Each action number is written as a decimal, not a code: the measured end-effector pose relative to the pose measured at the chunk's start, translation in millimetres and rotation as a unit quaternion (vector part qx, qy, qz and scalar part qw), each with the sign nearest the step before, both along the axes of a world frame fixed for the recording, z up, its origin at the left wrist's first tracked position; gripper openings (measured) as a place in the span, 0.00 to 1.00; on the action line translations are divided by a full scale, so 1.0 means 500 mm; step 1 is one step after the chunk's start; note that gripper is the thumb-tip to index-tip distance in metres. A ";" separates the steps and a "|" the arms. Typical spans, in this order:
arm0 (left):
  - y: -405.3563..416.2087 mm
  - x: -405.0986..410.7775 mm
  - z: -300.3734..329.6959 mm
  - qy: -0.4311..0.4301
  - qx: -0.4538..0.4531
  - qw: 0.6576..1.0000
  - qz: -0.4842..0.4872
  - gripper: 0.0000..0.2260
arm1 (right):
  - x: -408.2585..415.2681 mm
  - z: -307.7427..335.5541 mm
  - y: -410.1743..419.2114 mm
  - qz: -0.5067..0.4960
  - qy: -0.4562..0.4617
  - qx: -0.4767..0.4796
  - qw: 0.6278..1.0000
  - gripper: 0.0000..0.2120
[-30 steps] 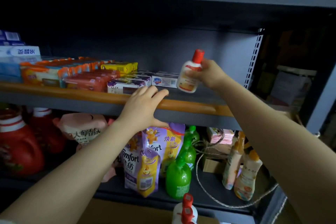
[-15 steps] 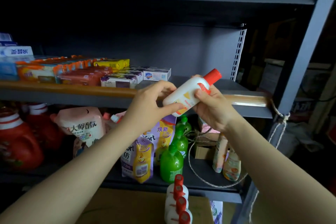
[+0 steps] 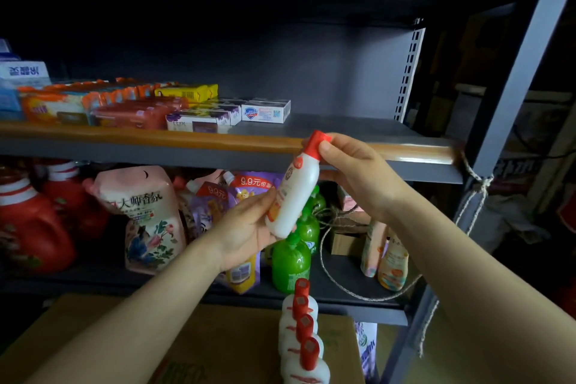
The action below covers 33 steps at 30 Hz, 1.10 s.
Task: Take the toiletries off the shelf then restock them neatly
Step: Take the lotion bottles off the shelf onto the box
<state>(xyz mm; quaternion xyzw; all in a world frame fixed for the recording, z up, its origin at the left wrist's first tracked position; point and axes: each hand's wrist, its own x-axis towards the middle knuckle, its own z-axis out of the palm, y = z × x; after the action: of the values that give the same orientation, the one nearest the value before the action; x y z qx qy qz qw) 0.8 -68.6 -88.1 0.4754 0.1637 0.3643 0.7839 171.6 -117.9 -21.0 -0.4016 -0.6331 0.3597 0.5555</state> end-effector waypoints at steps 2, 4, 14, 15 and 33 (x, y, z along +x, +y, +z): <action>-0.002 0.001 -0.008 -0.005 -0.019 0.999 -0.034 0.31 | 0.002 -0.008 0.000 -0.021 0.001 -0.016 1.000 0.09; -0.012 -0.001 -0.007 0.001 -0.041 0.998 -0.048 0.34 | 0.001 -0.018 -0.004 -0.056 0.012 -0.045 0.997 0.11; -0.092 -0.013 0.004 0.229 0.025 0.970 0.073 0.09 | 0.000 -0.103 -0.020 -0.093 -0.039 -0.212 0.972 0.06; -0.094 -0.017 0.001 0.239 0.034 0.967 0.084 0.08 | 0.001 -0.112 -0.019 -0.077 -0.031 -0.234 0.969 0.06; -0.111 -0.075 -0.160 0.309 0.221 0.911 0.159 0.07 | -0.024 -0.231 -0.168 0.052 -0.359 -0.041 0.931 0.13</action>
<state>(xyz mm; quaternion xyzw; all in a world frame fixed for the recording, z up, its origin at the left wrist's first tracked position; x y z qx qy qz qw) -36.8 -124.2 -168.0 0.6932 0.3867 0.3461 0.5001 159.7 -202.1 -136.7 -0.4926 -0.7949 0.2456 0.2553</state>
